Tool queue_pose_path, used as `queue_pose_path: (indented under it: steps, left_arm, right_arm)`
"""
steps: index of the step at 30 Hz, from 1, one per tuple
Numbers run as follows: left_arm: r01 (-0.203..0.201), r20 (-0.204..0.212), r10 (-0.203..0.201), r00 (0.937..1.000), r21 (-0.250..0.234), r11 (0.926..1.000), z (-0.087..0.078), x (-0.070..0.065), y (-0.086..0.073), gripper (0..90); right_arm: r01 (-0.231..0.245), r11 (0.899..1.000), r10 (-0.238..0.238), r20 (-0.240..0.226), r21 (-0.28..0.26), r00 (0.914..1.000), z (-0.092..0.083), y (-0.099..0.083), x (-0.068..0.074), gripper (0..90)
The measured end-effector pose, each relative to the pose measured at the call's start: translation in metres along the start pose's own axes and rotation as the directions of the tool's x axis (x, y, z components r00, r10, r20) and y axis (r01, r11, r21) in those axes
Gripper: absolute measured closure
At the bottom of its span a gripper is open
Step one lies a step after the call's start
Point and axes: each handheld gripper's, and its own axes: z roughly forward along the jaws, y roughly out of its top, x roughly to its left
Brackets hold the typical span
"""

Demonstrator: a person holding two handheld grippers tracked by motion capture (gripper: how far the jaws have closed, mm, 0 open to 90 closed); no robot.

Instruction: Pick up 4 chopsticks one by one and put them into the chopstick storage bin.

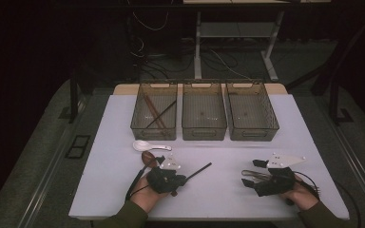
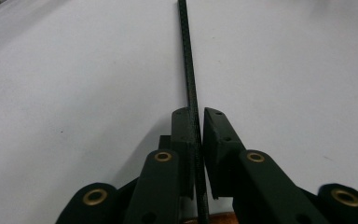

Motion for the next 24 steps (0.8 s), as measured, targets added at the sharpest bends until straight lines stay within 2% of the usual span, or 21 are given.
queue_pose_path:
  steps: [3,4,6,16,24]
  left_arm:
    - [0.004,0.000,-0.004,1.0000,0.001,1.0000,0.0001,0.0000,0.0002,83.7]
    - [-0.007,-0.001,0.007,1.0000,-0.001,1.0000,0.0002,0.0011,0.0004,83.9]
    - [0.006,0.001,-0.006,1.0000,-0.004,1.0000,0.0004,0.0013,0.0004,84.1]
    - [0.016,0.006,-0.016,0.9999,-0.003,0.9999,0.0004,0.0020,0.0013,84.7]
    - [0.005,0.011,-0.005,0.9999,-0.015,0.9999,-0.0054,0.0049,0.0029,84.8]
  right_arm:
    - [-0.001,1.000,0.001,-0.001,0.001,1.0000,0.0002,-0.0001,0.0003,15.6]
    - [-0.001,1.000,0.001,-0.001,0.002,1.0000,0.0002,-0.0001,0.0004,15.6]
    - [-0.001,1.000,0.001,-0.001,0.002,1.0000,0.0002,0.0000,0.0006,15.6]
    - [0.002,1.000,-0.002,-0.003,0.003,1.0000,0.0005,-0.0003,0.0007,15.6]
    - [0.002,1.000,-0.002,-0.004,0.003,1.0000,0.0005,-0.0004,0.0007,15.6]
